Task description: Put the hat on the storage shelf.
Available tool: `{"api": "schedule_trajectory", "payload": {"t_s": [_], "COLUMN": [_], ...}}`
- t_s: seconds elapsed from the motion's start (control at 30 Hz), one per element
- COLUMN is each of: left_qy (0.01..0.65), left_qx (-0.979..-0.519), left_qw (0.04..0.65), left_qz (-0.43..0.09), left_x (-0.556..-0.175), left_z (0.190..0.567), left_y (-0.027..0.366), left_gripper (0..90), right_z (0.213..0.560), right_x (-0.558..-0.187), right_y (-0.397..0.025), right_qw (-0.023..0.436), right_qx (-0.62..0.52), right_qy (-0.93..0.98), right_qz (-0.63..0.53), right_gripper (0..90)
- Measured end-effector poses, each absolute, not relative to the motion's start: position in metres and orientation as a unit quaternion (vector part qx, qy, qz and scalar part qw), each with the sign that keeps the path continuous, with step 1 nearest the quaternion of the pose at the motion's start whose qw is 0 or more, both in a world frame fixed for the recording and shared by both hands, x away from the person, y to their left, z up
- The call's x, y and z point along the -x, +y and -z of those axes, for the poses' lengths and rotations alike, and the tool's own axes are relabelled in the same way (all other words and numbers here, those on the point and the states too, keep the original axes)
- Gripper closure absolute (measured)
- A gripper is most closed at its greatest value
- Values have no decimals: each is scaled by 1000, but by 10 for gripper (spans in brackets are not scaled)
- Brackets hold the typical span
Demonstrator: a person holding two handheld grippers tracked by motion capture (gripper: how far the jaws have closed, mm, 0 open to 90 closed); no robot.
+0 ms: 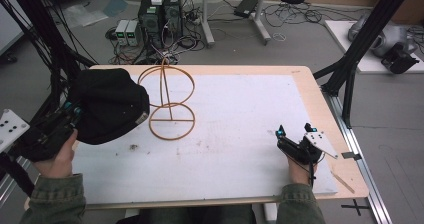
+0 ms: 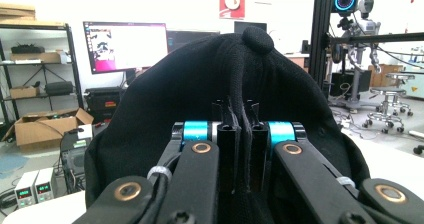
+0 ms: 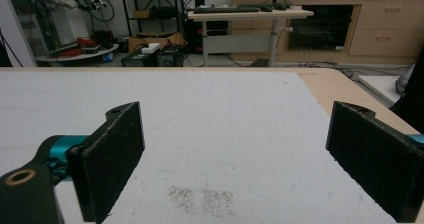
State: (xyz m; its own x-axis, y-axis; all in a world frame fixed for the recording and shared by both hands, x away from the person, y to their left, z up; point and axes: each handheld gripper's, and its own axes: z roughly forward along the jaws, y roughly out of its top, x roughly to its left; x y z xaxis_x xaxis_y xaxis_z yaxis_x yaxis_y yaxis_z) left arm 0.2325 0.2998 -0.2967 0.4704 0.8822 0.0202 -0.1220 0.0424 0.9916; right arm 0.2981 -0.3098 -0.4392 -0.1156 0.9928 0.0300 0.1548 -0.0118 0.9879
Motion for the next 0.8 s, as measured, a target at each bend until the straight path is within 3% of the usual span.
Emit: {"api": "schedule_trajectory", "payload": {"t_s": [0.8], "left_qy": [295], "left_qx": [-509], "left_qw": [702], "left_qz": [-400], "left_x": [-275], "left_z": [268], "left_y": [262], "left_gripper": [875], "right_z": [437], "right_x": [-297], "right_y": [-309], "right_qw": [429], "right_qx": [-508], "right_qy": [560], "right_qz": [-495], "right_gripper": [76]}}
